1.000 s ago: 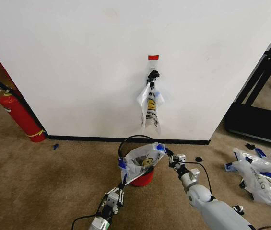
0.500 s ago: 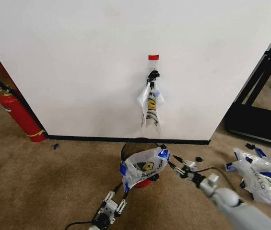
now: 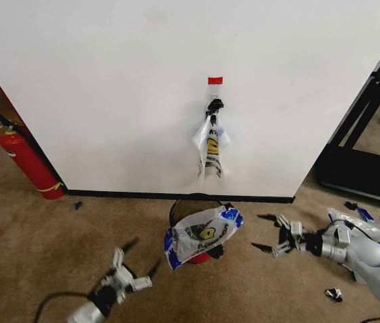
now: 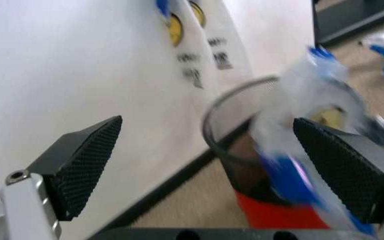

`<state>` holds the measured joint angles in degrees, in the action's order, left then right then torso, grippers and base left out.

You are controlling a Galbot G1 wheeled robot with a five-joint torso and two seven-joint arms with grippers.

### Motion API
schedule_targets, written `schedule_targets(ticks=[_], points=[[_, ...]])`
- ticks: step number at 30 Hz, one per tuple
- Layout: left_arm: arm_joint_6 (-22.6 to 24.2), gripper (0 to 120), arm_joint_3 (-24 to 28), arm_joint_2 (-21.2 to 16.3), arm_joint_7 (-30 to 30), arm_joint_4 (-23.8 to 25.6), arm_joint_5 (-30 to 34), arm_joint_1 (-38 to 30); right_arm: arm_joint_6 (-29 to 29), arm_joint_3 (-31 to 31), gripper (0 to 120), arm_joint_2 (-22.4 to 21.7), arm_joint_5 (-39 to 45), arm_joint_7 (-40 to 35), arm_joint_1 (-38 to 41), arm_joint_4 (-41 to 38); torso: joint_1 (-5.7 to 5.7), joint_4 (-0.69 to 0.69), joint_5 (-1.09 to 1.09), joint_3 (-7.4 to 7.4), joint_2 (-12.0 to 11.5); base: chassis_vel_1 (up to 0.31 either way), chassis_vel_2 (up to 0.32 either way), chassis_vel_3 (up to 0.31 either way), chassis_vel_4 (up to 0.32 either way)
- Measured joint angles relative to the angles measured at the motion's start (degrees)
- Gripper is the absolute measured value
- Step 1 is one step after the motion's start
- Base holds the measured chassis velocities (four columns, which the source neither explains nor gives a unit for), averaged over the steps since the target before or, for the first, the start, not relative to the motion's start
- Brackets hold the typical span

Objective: Pick up the garbage bag from the wall and place it over the trash bin.

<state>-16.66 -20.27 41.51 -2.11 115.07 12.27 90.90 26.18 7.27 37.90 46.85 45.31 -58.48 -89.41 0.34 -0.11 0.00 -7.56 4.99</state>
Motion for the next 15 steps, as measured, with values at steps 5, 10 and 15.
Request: schedule_targets(ticks=[5, 10, 15], points=[[5.5, 100, 9.7, -4.7, -5.4, -5.7, 13.0, -17.4, 0.0, -2.6, 100, 1.3, 1.9, -24.7, -0.8, -10.3, 0.00, -0.02, 0.02, 0.00, 0.0, 0.000, 0.000, 0.000, 0.000], [6.5, 100, 23.7, -3.9, -10.6, -15.4, 18.6, -35.7, -0.8, -2.2, 100, 1.4, 2.1, -35.3, -2.9, -16.5, 0.01, -0.03, 0.02, -0.01, 0.0, 0.000, 0.000, 0.000, 0.000], [10.0, 100, 35.8, 1.1, -14.9, -25.6, 21.8, -50.8, 0.8, 2.7, 100, 0.5, 2.7, -32.3, -8.0, -20.4, 0.01, -0.04, 0.03, -0.01, 0.0, 0.000, 0.000, 0.000, 0.000]])
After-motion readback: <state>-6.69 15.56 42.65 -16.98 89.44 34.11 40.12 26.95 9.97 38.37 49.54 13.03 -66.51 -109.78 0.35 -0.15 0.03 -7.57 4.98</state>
